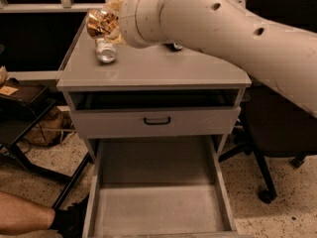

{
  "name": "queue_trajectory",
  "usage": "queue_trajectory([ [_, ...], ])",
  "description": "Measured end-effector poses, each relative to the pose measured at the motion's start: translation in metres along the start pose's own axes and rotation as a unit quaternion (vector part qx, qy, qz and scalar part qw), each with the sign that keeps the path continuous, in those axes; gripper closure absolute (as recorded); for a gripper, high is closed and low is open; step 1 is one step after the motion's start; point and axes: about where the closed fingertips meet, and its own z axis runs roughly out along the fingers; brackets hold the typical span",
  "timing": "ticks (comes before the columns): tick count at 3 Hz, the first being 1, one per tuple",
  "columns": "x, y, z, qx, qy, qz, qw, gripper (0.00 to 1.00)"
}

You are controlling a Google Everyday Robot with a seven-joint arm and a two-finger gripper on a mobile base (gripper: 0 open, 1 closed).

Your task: Pick orange can from middle drawer and place on counter

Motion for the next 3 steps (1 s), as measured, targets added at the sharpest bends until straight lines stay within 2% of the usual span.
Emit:
queue_trajectory([
  [1, 0.024, 0.0, 0.003, 0.02, 0.021, 0.011, 0.9995, 1.0],
  [3, 0.052, 0.015, 0.024, 0.042, 0.022, 0.038, 0.9982, 1.0],
])
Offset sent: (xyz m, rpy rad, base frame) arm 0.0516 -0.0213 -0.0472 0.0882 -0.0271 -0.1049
